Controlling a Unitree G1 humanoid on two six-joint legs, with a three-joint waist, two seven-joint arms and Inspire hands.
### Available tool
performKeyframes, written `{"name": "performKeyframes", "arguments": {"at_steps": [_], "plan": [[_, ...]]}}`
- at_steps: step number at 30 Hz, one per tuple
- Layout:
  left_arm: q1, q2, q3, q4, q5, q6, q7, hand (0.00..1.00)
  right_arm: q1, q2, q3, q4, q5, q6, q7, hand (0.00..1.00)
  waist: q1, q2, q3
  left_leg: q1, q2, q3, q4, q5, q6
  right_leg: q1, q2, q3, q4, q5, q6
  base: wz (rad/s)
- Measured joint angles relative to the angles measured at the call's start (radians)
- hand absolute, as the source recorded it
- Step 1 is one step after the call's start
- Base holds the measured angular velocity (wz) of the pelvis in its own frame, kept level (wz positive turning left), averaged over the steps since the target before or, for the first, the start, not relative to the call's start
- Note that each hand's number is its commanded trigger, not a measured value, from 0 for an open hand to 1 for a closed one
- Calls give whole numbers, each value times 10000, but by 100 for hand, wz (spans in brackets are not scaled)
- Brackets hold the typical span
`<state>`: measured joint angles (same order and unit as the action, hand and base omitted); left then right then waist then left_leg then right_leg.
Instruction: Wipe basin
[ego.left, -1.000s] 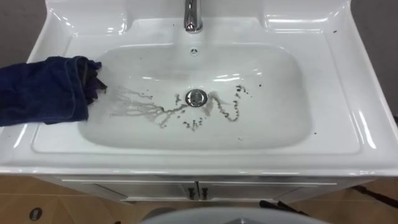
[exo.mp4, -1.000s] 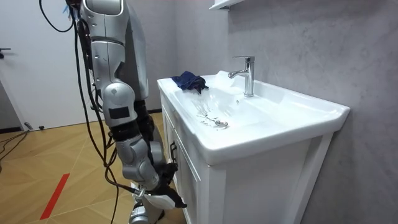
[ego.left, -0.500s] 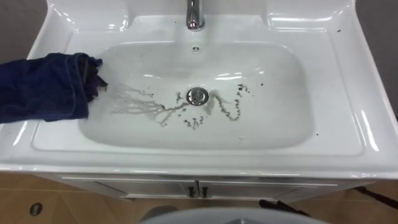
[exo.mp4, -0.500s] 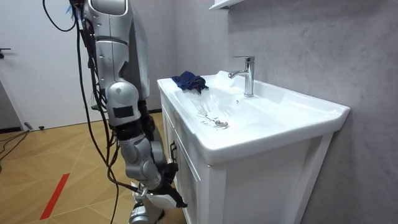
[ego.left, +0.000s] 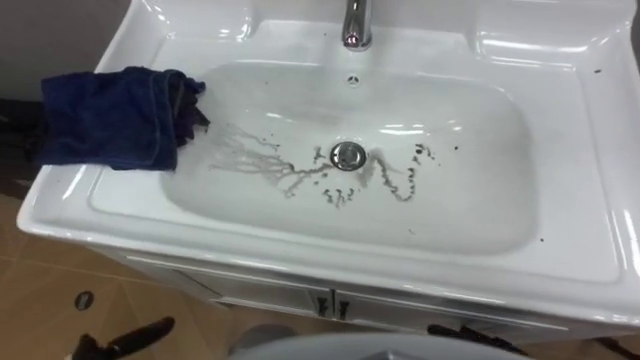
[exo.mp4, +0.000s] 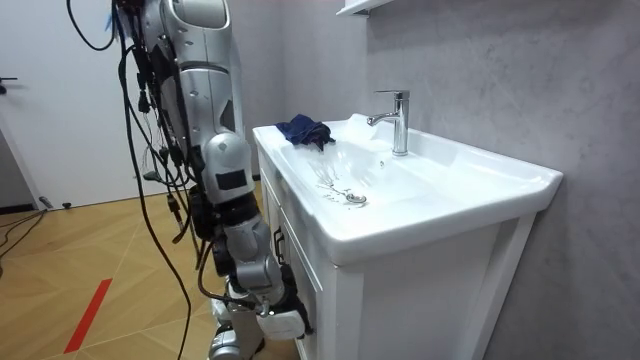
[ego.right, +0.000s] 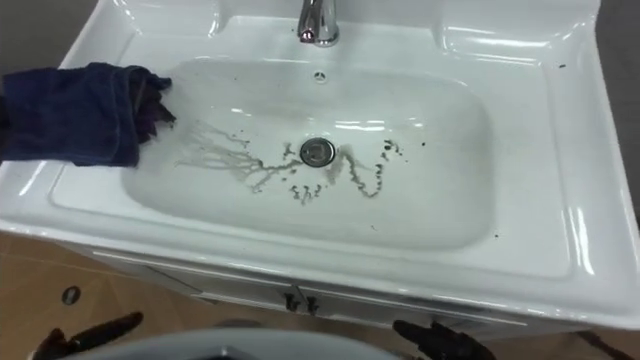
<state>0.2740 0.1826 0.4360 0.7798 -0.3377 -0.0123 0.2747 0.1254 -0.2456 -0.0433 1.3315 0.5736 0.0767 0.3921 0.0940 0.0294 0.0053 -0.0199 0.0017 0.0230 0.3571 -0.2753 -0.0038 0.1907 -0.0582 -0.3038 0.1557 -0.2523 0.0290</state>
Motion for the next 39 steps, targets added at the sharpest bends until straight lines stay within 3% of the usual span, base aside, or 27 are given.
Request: {"name": "performKeyframes", "arguments": {"at_steps": [4,6,8,10,13,16,21,25,28,35,39], "plan": [[-6,74,462,-2488,-15,-328,1470,0,205,-36,-406,-1,-27,-187,-151,0,145,179,6,-50,-21,-172,-79,3,-12,1,13,-166,43,2,-1,10],[-228,323,543,-3257,111,-493,1943,0,216,-59,-551,-6,-167,-204,-182,0,232,281,8,2,-25,-242,-149,16,-33,-3,9,-166,111,2,-1,6],[-375,476,869,-4814,885,-702,2582,0,246,-58,-677,-2,-606,-261,-189,0,246,319,10,108,-28,-288,-220,44,-52,39,6,-167,150,2,-1,0],[-444,703,1053,-5693,1740,-1005,2900,0,306,-47,-676,-3,-686,-378,-188,0,227,355,10,143,-13,-252,-266,56,-57,18,4,-149,147,2,-1,-9],[-933,1085,1225,-6598,2599,-1139,3466,0,345,-53,-673,12,-698,-561,-188,0,188,490,16,142,-10,-248,-286,56,-57,-3,3,-147,148,3,-2,-4],[-1445,1172,1302,-7340,3106,-1208,3732,0,395,-49,-663,5,-720,-559,-182,0,150,596,-25,213,-5,-186,-330,67,-63,7,0,-89,140,3,-2,-5],[-1588,1224,1156,-8911,3137,-1208,3662,0,482,50,-646,-38,-633,-581,-186,0,21,570,16,324,3,-17,-364,107,-64,14,-16,50,132,3,-2,-11],[-1556,1223,866,-9579,3792,-1205,3344,0,499,77,-657,-11,-688,-643,-154,0,-302,517,27,343,2,18,-369,108,-63,13,-17,145,128,3,-2,-2],[-1565,1223,294,-9597,3906,-1199,3083,0,500,91,-654,2,-511,-708,-101,0,-442,531,30,422,11,114,-415,108,-62,21,-18,302,113,3,-2,-12],[-1660,1222,-698,-9595,4613,-1179,2066,0,302,135,-705,321,-297,-755,31,0,-1264,525,74,617,17,193,-475,122,-42,164,-24,429,115,5,-7,-4],[-1693,1219,-1105,-9358,4976,-1208,1821,0,303,136,-658,437,96,-758,88,0,-1426,478,108,791,36,414,-707,165,-44,140,-26,655,110,5,-6,-18]]}}
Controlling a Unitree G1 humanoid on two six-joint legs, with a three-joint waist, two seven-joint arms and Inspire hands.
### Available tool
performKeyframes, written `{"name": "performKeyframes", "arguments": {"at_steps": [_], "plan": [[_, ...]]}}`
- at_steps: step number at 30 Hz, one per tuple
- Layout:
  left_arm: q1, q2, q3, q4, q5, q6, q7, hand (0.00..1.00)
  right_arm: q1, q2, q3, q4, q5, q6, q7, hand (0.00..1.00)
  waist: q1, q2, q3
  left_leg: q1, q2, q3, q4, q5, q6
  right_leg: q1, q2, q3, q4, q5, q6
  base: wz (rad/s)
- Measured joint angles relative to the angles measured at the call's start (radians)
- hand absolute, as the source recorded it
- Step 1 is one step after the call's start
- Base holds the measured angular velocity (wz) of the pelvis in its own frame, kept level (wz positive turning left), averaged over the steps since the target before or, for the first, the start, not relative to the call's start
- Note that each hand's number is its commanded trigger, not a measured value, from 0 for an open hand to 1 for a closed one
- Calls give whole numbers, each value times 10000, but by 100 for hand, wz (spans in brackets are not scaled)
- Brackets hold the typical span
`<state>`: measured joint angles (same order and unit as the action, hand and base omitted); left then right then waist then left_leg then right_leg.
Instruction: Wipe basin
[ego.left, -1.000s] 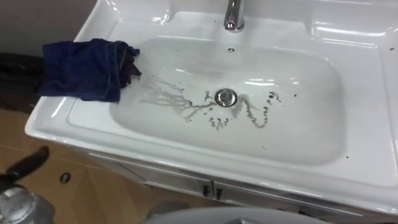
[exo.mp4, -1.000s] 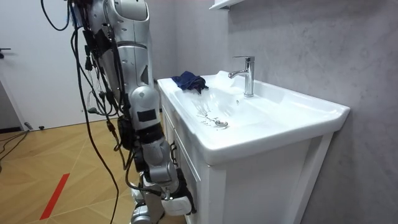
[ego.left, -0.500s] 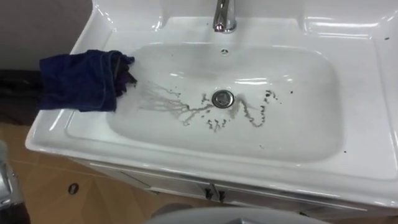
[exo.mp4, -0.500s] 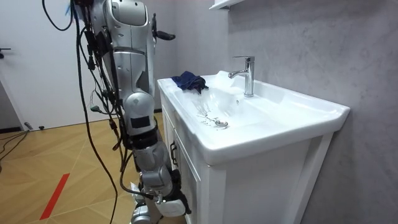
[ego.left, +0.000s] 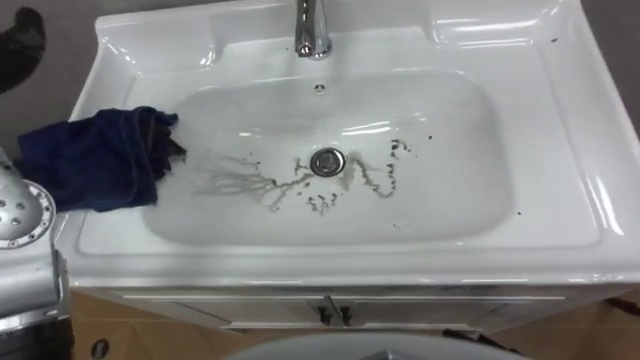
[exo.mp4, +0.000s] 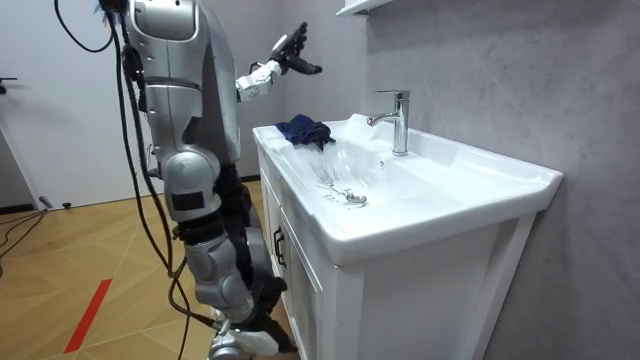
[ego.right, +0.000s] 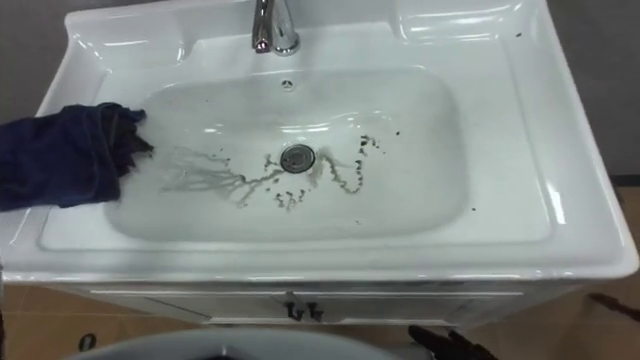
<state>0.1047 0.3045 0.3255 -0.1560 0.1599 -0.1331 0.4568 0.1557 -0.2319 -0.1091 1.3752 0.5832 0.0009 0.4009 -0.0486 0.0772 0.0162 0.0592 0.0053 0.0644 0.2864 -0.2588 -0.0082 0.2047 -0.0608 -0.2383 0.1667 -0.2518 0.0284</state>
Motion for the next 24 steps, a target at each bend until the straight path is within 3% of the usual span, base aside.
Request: {"name": "performKeyframes", "arguments": {"at_steps": [3,5,7,8,11,15,18,24], "plan": [[-4,-8,-361,633,534,46,-105,0,11,-20,13,267,225,12,29,0,-99,-67,-3,61,7,180,-143,63,-5,-109,-5,218,0,0,-2,-19],[-5,-19,-704,790,966,178,-310,0,6,-25,14,273,226,33,39,0,-166,-158,41,1,2,186,-138,69,-1,-180,-6,246,-7,3,-7,0],[-28,-46,-1087,853,1323,405,-547,0,-4,-25,9,273,213,147,65,0,-318,-237,-14,-128,0,186,-129,69,-1,-313,-9,253,-3,3,-7,0],[-71,-46,-1273,870,1410,507,-617,0,12,-25,14,276,218,216,76,0,-357,-281,13,-139,0,186,-131,69,0,-325,-7,266,-5,4,-8,0],[-231,-63,-1639,1111,1408,751,-842,0,70,-29,2,280,230,359,73,0,-384,-366,-3,-111,15,190,-133,68,-1,-323,10,352,4,27,-20,-4],[-293,-180,-1736,1236,1371,907,-1104,0,67,-49,-6,244,231,438,70,0,-395,-340,-21,3,25,201,-188,68,0,-297,15,442,4,38,-27,-10],[-306,-182,-1874,1896,1385,907,-1174,0,55,-120,-9,172,108,438,59,0,-395,-242,-85,101,45,311,-310,69,-1,-290,16,481,7,39,-29,-8],[-305,-203,-2295,3258,1490,1132,-1416,0,32,-142,-9,-41,-29,432,-58,0,-403,-170,-80,202,47,401,-440,69,-2,-285,20,585,8,40,-27,-5]]}}
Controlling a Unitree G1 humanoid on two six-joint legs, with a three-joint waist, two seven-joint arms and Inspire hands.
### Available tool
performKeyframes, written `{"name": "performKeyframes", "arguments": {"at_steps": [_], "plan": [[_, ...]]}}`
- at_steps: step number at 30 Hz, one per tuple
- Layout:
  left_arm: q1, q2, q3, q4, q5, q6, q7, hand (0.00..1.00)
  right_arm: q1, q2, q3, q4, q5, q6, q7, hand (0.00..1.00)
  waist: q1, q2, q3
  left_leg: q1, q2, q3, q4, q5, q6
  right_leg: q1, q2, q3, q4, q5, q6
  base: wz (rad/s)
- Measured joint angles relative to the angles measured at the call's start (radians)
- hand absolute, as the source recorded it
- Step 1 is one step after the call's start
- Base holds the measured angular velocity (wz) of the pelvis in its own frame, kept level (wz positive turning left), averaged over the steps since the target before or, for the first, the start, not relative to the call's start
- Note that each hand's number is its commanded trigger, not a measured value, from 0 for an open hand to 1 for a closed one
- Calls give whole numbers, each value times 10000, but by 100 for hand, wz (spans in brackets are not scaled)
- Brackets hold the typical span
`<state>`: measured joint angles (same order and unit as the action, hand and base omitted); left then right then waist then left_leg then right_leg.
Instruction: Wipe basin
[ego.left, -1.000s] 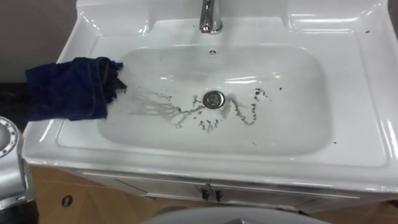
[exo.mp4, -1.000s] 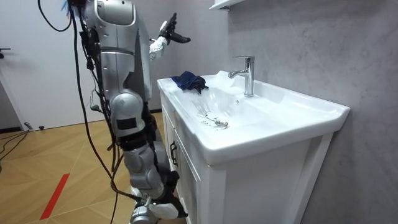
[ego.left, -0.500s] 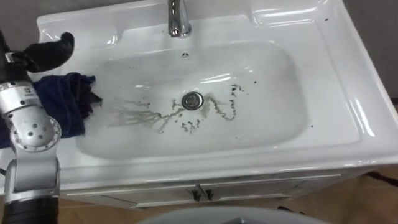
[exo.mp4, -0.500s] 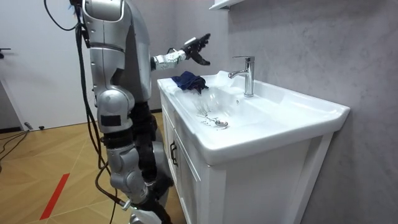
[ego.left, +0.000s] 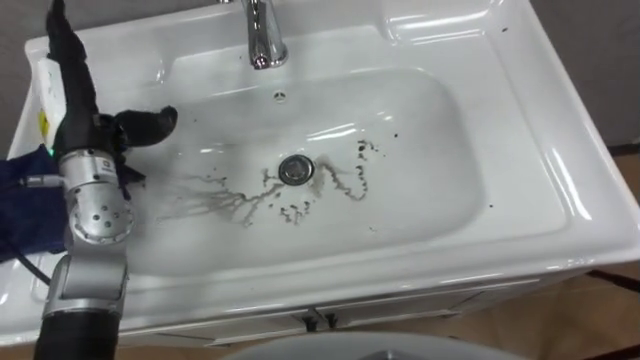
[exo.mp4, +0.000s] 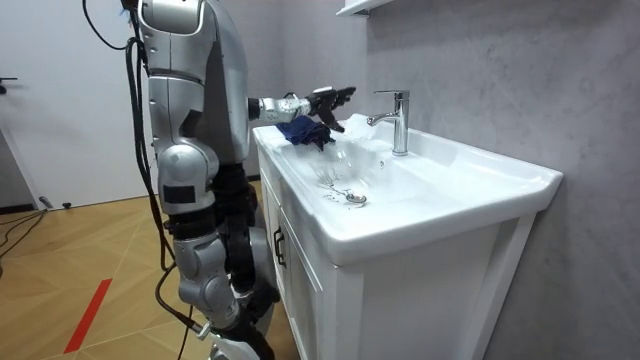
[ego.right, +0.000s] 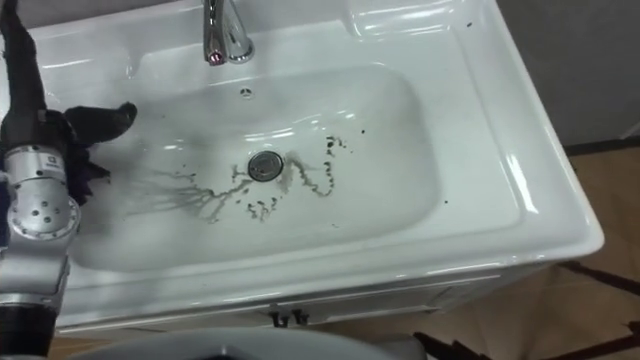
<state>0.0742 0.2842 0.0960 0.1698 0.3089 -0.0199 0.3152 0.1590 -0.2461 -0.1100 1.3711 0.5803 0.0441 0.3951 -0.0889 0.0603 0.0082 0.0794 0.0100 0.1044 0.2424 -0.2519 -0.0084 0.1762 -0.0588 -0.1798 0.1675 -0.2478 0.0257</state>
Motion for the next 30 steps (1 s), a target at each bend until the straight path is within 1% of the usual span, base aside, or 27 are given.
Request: {"name": "performKeyframes", "arguments": {"at_steps": [4,7,8,10,12,13,14,17,19,25,30], "plan": [[-3,1,-7,174,166,28,-10,0,12,2,2,-3,19,5,0,0,-13,35,1,-19,-1,-1,9,0,0,-4,-2,2,9,2,3,0],[-4,1,-11,356,495,162,-17,0,42,-2,20,-14,67,16,1,0,24,79,12,-16,3,3,31,1,-1,-6,0,27,30,2,2,-2],[-3,1,-18,578,566,180,-16,0,69,-21,39,-9,209,43,-3,0,57,80,13,6,6,24,36,1,-1,-5,6,88,34,2,2,-7],[-4,1,-28,1065,575,273,-9,0,98,-63,125,-7,491,186,-58,0,76,143,-27,14,6,44,58,0,0,-10,7,138,37,5,-2,-7],[-3,1,-33,1489,588,505,23,0,129,-73,169,-4,646,233,-148,0,81,188,-38,20,6,48,57,0,-1,-19,8,148,38,6,-3,-2],[-3,1,-33,1640,807,630,70,0,160,-81,178,-5,730,258,-149,0,87,219,-59,21,11,52,58,1,-1,-19,12,146,42,6,-4,0],[-3,1,-31,1723,1061,651,128,0,160,-100,177,-5,752,340,-149,0,91,235,-70,21,14,53,59,1,-1,-20,14,145,49,7,-5,0],[-3,1,-34,1833,1464,680,286,0,165,-144,180,-19,819,449,-148,0,109,256,-84,22,18,59,58,0,-1,-19,18,145,53,8,-6,0],[-3,1,-35,1832,1608,800,302,0,179,-154,189,-23,842,459,-148,0,110,277,-91,25,24,60,57,0,-1,-20,22,147,53,10,-9,0],[-3,1,-34,1832,1644,1036,499,0,181,-173,235,-108,863,622,-265,0,110,261,-90,38,33,62,44,1,-3,-28,30,154,50,11,-12,0],[-2,1,-32,1836,1656,1099,695,0,170,-177,274,-119,799,672,-339,0,121,223,-90,40,33,71,41,2,-4,-31,30,147,31,12,-13,0]]}}
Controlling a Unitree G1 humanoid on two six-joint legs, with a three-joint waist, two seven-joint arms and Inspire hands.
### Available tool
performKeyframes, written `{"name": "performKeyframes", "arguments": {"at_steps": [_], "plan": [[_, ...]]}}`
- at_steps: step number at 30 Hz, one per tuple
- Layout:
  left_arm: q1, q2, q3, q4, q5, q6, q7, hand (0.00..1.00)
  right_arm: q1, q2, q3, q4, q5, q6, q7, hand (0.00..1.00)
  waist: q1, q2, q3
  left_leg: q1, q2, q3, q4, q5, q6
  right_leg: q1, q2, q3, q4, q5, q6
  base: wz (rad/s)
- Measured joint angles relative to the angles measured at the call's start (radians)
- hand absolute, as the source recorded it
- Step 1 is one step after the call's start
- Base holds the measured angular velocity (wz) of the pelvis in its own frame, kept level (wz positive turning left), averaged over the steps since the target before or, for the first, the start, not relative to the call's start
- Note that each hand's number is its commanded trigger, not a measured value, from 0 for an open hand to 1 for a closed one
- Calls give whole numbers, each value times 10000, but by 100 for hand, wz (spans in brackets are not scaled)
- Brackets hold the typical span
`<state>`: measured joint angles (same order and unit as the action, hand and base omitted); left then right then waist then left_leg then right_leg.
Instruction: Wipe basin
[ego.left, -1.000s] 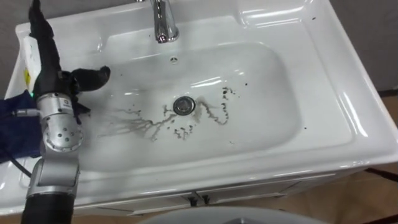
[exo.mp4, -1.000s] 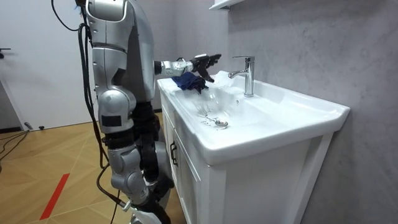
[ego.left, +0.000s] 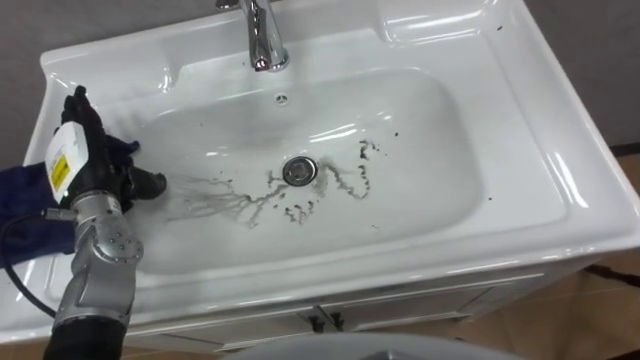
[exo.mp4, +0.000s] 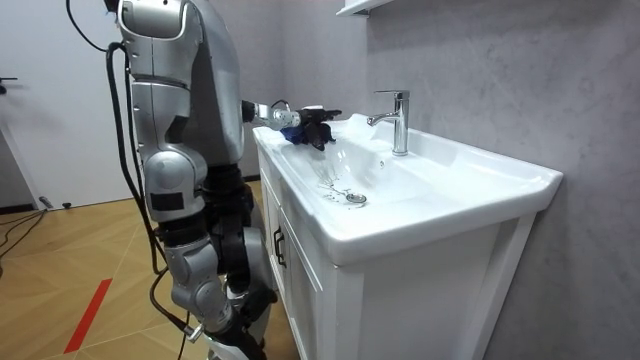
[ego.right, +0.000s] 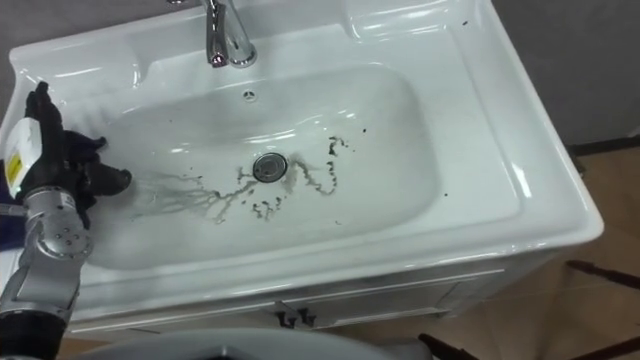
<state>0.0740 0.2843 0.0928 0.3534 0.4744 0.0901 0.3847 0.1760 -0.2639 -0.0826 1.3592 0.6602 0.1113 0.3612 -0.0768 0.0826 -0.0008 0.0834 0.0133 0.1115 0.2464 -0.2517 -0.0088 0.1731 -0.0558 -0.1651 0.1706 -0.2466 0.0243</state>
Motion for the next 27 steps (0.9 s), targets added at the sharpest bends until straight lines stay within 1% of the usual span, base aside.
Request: {"name": "performKeyframes", "arguments": {"at_steps": [4,8,11,16,18,20,25,27], "plan": [[2,0,4,-1,-3,107,1,0,1,1,-5,-2,-10,13,-9,0,20,-21,-9,29,1,7,-52,8,-12,-4,1,-17,-15,0,0,0],[3,0,23,1,-2,126,1,0,3,1,-4,2,-45,141,-10,0,88,-96,-53,120,12,58,-104,16,-24,16,4,8,-3,0,-1,-5],[0,3,35,214,2,98,74,0,15,1,-4,1,-104,215,-25,0,225,-151,-78,162,25,117,-115,16,-24,31,6,18,-2,10,-16,-7],[17,4,50,399,-17,107,321,0,25,7,-3,-70,-92,228,-214,0,316,-153,-77,166,40,143,-115,17,-26,33,20,26,-1,17,-26,0],[16,4,36,581,-102,67,482,0,15,6,39,-69,-59,229,-233,0,302,-151,-75,215,52,145,-116,21,-34,85,39,65,-3,25,-38,-2],[65,2,21,915,-112,-48,701,0,14,4,70,-83,-96,292,-236,0,284,-152,-71,368,68,177,-136,24,-41,241,56,105,-12,26,-39,-5],[44,1,21,1459,-23,-143,905,0,-12,-30,26,-83,-158,435,-242,0,293,-141,-73,350,86,263,-148,33,-57,180,70,215,-39,23,-44,-5],[53,1,20,1569,-18,-176,943,0,-97,-32,26,-81,-190,436,-242,0,281,-134,-77,367,85,305,-166,33,-57,181,71,255,-104,23,-45,-8]]}}
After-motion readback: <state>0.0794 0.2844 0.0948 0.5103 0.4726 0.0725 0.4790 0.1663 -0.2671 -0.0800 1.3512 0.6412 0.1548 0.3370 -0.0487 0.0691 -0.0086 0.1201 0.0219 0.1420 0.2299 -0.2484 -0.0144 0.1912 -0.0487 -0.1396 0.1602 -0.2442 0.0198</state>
